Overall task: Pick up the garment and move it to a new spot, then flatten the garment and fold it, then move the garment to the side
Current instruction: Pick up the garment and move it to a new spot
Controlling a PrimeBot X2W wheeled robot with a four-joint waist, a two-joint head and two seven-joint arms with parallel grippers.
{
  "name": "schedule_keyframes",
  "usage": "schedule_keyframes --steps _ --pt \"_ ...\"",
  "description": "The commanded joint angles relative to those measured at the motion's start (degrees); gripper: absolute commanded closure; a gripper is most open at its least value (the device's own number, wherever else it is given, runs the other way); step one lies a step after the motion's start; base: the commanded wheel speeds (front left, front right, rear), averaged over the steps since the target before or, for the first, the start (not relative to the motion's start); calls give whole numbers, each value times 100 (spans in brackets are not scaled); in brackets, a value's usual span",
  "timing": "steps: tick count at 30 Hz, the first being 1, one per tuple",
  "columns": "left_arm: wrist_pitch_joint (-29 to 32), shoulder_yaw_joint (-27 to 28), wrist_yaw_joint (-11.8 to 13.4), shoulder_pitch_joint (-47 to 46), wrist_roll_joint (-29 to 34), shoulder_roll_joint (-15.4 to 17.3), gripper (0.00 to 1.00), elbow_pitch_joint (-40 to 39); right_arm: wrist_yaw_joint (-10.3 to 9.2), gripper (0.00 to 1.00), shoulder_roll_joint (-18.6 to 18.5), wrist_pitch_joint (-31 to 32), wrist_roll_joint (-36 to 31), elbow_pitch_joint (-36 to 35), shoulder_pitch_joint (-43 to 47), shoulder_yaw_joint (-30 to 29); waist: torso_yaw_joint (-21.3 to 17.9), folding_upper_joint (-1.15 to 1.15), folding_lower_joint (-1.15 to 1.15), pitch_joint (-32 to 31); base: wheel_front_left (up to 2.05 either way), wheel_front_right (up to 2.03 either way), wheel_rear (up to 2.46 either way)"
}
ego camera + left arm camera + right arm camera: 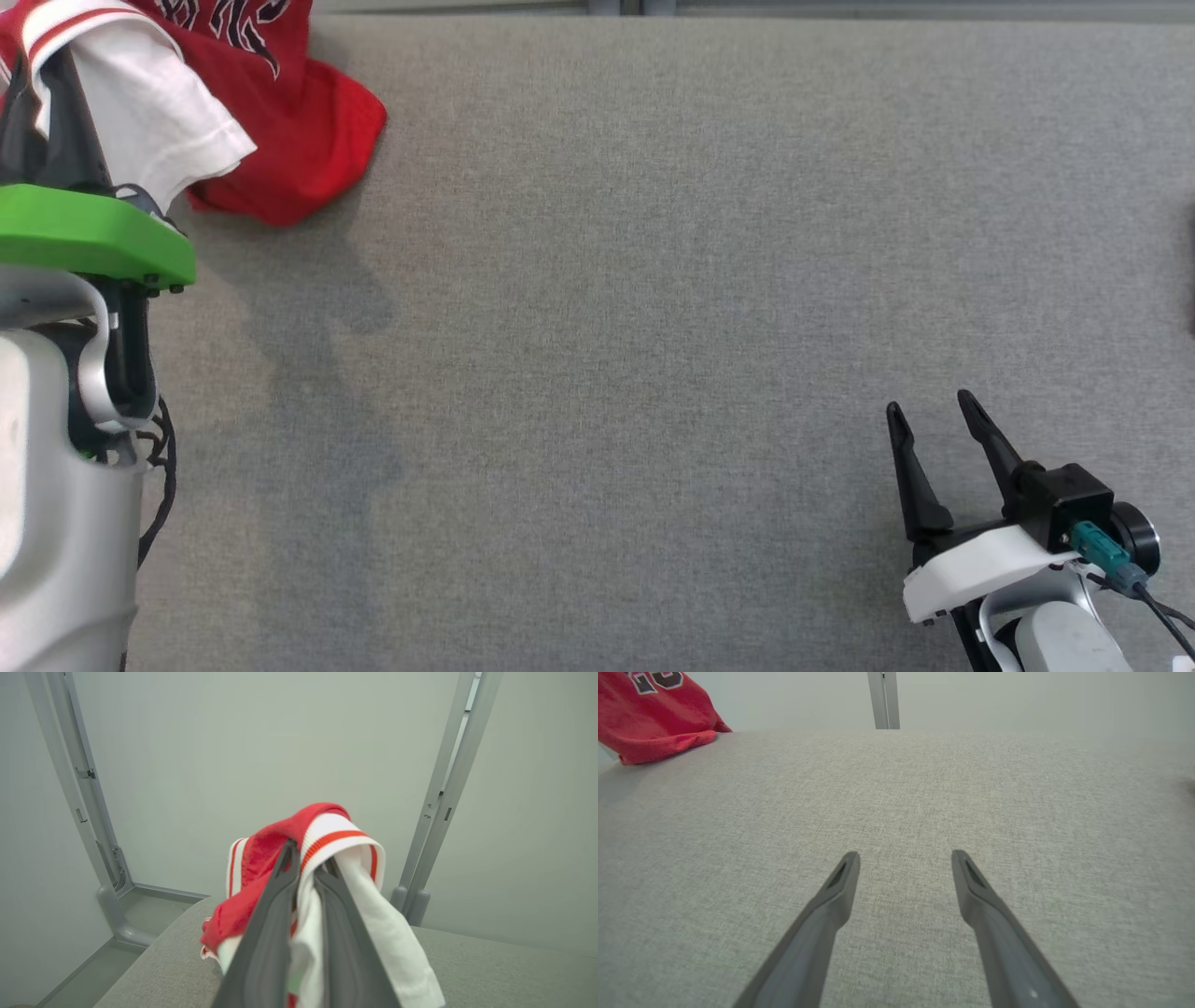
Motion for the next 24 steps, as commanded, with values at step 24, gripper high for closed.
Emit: schedule_keyframes --steps 24 --pt "2655 -1016 54 16 -2063 -570 100 -4315 -10 0 371 -2 10 279 227 -237 -2173 0 0 -1170 0 0 0"
